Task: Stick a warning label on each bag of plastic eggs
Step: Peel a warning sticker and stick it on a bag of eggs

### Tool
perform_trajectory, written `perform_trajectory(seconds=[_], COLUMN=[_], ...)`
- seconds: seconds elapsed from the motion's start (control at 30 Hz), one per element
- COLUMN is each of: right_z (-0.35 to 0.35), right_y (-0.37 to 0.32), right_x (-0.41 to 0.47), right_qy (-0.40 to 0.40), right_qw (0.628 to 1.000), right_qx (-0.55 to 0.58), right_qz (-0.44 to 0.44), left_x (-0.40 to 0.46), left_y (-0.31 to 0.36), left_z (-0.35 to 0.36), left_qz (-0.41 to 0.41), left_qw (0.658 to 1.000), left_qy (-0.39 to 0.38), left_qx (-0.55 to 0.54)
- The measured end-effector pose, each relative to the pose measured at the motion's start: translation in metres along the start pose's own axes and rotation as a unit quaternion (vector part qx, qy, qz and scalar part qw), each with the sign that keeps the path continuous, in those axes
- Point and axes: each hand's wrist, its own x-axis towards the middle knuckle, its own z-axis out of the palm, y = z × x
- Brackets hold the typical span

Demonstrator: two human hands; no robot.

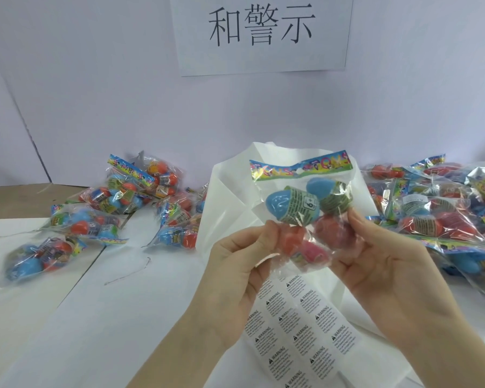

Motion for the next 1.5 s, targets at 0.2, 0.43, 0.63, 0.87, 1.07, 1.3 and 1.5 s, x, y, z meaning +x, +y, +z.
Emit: perform_trajectory(seconds=[0.2,0.43,0.63,0.87,1.07,1.3,1.5], right_z=[0.003,0.005,0.009,0.001,0.011,0.022,0.014], right_y=[0.005,0.023,0.029,0.014,0.006,0.006,0.010], right_x=[0.001,-0.006,-0.008,-0.003,-0.009,-0.014,-0.009], right_qy=[0.096,0.139,-0.045,0.081,0.012,0.033,-0.017], right_qw=[0.987,0.852,0.839,0.948,0.977,0.971,0.974], right_qx=[-0.062,-0.371,-0.397,-0.242,-0.188,-0.178,-0.215], right_qz=[-0.114,-0.342,-0.370,-0.193,-0.097,-0.158,-0.077], left_x=[0.004,-0.005,-0.003,-0.002,-0.006,-0.005,-0.002], left_y=[-0.002,-0.011,-0.008,-0.003,0.000,0.000,0.001], left_z=[-0.001,0.007,0.003,0.003,0.007,0.005,0.002], left_qz=[0.133,0.063,0.054,0.051,0.049,0.014,0.011], left_qw=[0.956,0.968,0.986,0.983,0.976,0.979,0.990], left_qy=[0.209,-0.061,0.016,0.019,-0.046,-0.058,-0.029], left_qx=[0.159,0.236,0.154,0.175,0.205,0.194,0.139])
